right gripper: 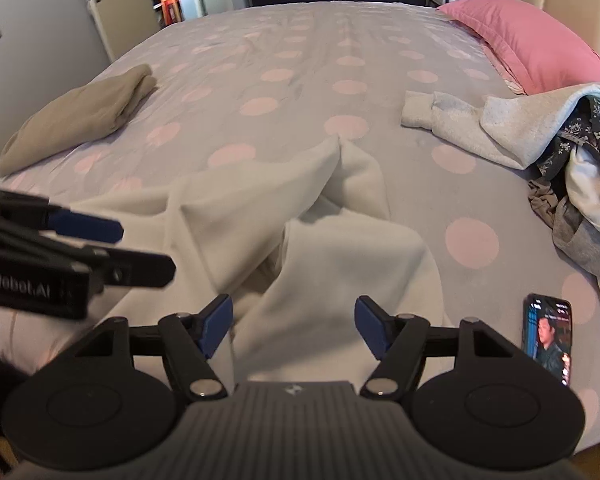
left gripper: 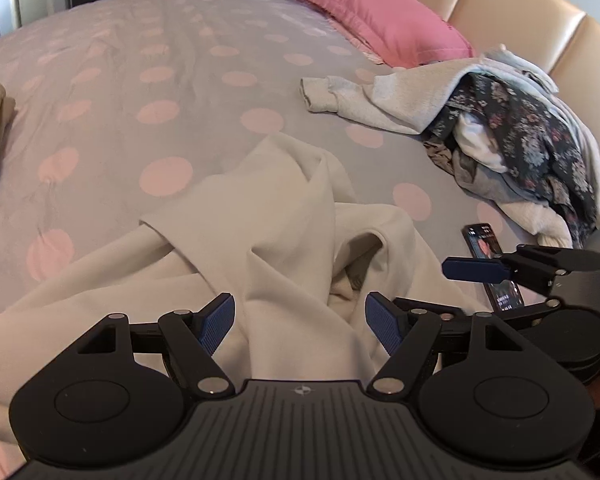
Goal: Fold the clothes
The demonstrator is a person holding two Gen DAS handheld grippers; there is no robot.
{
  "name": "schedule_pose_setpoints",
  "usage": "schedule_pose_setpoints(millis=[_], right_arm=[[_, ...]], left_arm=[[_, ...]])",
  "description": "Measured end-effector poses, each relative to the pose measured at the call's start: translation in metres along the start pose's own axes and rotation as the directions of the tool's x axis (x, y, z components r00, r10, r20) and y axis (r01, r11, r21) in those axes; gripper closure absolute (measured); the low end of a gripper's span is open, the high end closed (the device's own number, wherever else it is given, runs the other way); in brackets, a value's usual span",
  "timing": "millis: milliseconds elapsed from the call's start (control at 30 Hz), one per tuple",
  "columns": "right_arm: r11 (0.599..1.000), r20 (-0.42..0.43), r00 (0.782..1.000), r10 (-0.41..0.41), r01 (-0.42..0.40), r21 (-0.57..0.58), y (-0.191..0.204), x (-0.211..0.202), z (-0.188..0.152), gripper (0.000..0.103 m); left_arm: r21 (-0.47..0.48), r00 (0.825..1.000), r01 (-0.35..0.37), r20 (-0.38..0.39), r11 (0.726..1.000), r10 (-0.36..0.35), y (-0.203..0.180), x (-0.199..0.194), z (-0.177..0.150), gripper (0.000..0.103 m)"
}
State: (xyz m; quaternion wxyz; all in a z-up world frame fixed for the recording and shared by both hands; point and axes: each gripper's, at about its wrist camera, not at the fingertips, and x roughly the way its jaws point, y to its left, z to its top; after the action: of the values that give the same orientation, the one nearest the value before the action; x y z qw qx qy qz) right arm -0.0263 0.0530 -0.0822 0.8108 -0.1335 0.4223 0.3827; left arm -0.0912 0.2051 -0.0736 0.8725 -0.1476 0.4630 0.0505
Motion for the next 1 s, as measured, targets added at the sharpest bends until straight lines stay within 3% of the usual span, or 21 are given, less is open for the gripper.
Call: schedule_pose_setpoints(millis=[100,167,200,233,267,300,333,433,567,667,733,833,1000], right_arm=[[1.000,-0.005,1.000,-0.024,0.024,-0.002,-0.001,0.021,0.002,0.033],[0.999,-0.030,0.999,-0.032,0.032,0.002,-0.002,0.034,0.001,0.035],[1.000,-0.041,0.999,-0.024,0.025,0.006,-0.004,0.037,-0.001,0.047],[1.000,-0.053,0.998,-0.017,0.018,0.011,-0.005,0.041,-0.003,0.058],[1.000,-0.059,0.998,-0.012,0.013,0.016,-0.007,0.043,-0.005,0.082],[1.000,-0.051,0.999,-0.016,0.017,0.019,-0.009,0.040,-0.004,0.090],[1.000,-0.042,0.999,-0.019,0.020,0.022,-0.011,0.037,-0.004,0.091],[0.999,-0.016,0.999,-0.030,0.031,0.032,-0.017,0.029,-0.004,0.097],[0.996,0.086,0.992,-0.088,0.086,0.020,-0.029,0.000,0.017,0.098],[0.990,0.182,0.973,-0.139,0.140,0.009,-0.042,-0.033,0.043,0.098],[0.984,0.248,0.953,-0.173,0.178,0.003,-0.051,-0.056,0.062,0.098],[0.970,0.354,0.908,-0.226,0.243,-0.005,-0.062,-0.093,0.093,0.098],[0.935,0.522,0.794,-0.311,0.353,0.020,-0.077,-0.158,0.137,0.098]], left_arm=[[-0.022,1.000,-0.013,-0.026,1.000,0.013,0.003,0.018,0.001,0.032],[-0.029,0.999,-0.013,-0.043,0.999,0.012,0.003,0.029,0.000,0.039],[-0.030,0.999,-0.009,-0.051,1.000,0.008,0.003,0.033,0.000,0.045],[-0.026,0.998,-0.006,-0.057,1.000,0.005,0.003,0.037,-0.001,0.063],[-0.023,0.998,-0.005,-0.059,1.000,0.004,0.003,0.039,-0.002,0.083],[-0.019,0.999,-0.010,-0.051,1.000,0.009,0.005,0.038,-0.002,0.087],[-0.016,0.999,-0.016,-0.040,1.000,0.016,0.007,0.036,-0.002,0.095],[-0.008,0.998,-0.043,0.046,0.999,0.043,0.016,0.010,0.004,0.099],[-0.007,0.975,-0.127,0.182,0.992,0.126,0.034,-0.041,0.029,0.100],[-0.037,0.933,-0.190,0.306,0.981,0.192,0.052,-0.088,0.047,0.100],[-0.046,0.891,-0.238,0.388,0.970,0.237,0.059,-0.120,0.061,0.100],[-0.067,0.814,-0.308,0.497,0.949,0.300,0.069,-0.169,0.077,0.100],[-0.137,0.667,-0.407,0.631,0.903,0.396,0.083,-0.250,0.091,0.100]])
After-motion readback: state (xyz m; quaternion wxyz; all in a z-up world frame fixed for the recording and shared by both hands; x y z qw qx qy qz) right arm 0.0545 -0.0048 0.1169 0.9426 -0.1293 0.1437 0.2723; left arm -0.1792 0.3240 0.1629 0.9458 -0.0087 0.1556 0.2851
